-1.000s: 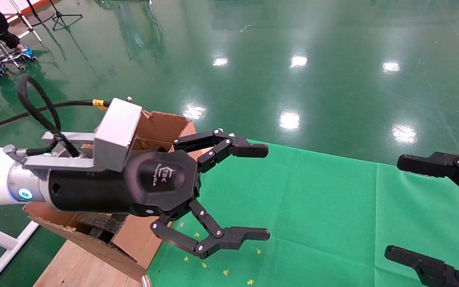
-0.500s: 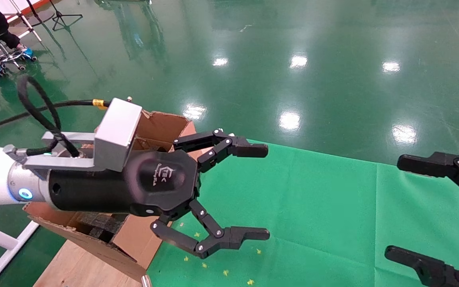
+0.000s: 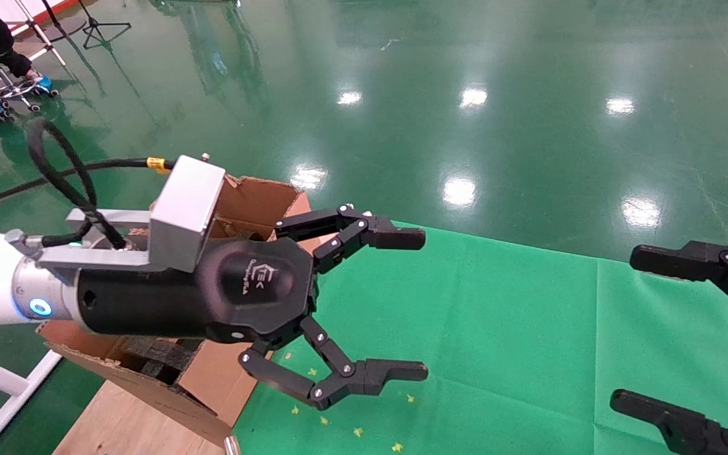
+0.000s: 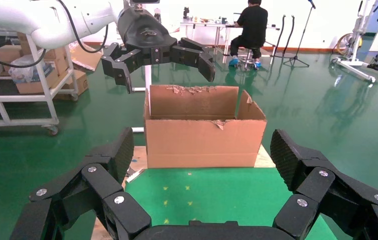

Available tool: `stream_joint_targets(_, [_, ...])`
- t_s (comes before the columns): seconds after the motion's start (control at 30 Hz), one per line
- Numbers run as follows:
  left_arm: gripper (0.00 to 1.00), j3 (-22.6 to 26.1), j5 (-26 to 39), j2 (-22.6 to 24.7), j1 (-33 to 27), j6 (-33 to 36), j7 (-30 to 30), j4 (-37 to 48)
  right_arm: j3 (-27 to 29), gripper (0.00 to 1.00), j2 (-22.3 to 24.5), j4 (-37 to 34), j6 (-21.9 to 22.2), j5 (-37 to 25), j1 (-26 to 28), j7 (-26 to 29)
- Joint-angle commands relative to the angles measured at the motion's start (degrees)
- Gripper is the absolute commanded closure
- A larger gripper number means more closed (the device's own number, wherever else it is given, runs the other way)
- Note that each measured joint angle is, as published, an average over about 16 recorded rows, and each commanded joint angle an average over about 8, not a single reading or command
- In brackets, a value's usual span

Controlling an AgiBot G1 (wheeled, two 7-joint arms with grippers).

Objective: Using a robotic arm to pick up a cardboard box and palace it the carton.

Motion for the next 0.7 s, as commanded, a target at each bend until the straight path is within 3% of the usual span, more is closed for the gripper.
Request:
stream_joint_targets(0.03, [0.0, 0.0, 0.0, 0.0, 0.0, 0.0, 0.0, 0.0, 0.0, 0.0, 0.0, 0.0, 0.0, 0.0, 0.0, 0.0])
stream_joint_targets(0.7, [0.0, 0.0, 0.0, 0.0, 0.0, 0.0, 0.0, 0.0, 0.0, 0.0, 0.0, 0.0, 0.0, 0.0, 0.0, 0.0])
